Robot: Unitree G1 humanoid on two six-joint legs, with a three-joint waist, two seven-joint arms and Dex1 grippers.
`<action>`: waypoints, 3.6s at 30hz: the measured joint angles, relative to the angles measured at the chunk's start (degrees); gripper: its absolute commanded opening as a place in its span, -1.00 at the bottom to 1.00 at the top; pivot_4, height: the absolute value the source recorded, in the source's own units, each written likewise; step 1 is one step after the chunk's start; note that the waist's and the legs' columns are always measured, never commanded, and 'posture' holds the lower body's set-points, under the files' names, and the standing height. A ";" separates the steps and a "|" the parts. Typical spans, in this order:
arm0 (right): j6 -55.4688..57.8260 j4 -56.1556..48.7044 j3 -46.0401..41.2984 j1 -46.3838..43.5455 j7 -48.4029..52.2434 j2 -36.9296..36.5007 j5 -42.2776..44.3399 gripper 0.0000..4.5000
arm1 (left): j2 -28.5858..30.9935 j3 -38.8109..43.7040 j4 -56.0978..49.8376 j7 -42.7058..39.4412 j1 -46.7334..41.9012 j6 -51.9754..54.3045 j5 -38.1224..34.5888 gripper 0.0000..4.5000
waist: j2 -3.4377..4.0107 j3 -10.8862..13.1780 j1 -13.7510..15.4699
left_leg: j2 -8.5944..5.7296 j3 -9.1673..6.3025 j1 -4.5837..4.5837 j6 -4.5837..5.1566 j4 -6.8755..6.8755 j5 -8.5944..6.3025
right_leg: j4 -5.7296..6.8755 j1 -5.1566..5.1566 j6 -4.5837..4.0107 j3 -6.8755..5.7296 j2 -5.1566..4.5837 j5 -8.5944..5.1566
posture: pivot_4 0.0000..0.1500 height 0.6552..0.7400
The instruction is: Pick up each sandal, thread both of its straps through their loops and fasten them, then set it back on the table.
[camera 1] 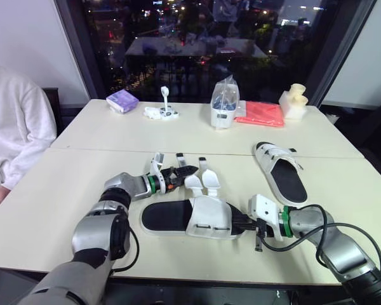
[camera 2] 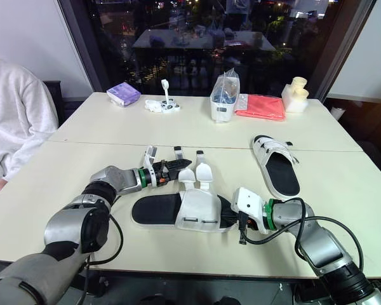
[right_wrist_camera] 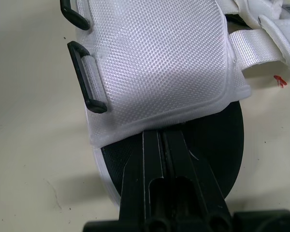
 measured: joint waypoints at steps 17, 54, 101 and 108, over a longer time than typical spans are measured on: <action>0.76 -0.60 0.07 0.24 -1.04 0.99 -0.60 -1.00 | -5.21 13.45 4.91 13.28 -1.70 -15.74 -5.12 -0.90 | 0.00 0.00 -0.07 | -0.01 0.05 0.07 -0.17 -0.03 0.08 | 0.00 0.02 0.00 -0.04 -0.15 0.00 | 1.00 1.00; -1.56 1.37 0.34 -0.94 1.51 0.81 -1.15 -1.00 | 23.25 -51.95 -58.67 -49.88 24.02 -78.50 17.45 0.30 | 0.08 -0.02 -1.35 | -0.11 0.10 0.45 -0.16 -0.82 0.06 | -0.40 0.13 -0.16 0.14 -0.49 -0.01 | 1.00 1.00; -3.16 2.75 0.83 -1.91 2.02 0.84 -2.22 -1.00 | 27.27 -39.35 -78.04 -23.30 43.30 15.70 -14.10 0.98 | 0.15 -0.02 -1.17 | -0.06 0.01 0.55 -0.13 -0.81 0.02 | -0.41 0.28 -0.32 0.10 -0.50 -0.13 | 1.00 1.00; -2.36 1.55 0.70 -1.30 1.73 0.83 -2.20 -1.00 | 23.78 -39.18 -76.48 -20.46 42.84 18.49 -13.98 -0.03 | 0.15 -0.03 -1.23 | -0.07 0.01 0.52 -0.13 -0.85 0.02 | -0.42 0.22 -0.32 0.10 -0.51 -0.13 | 1.00 1.00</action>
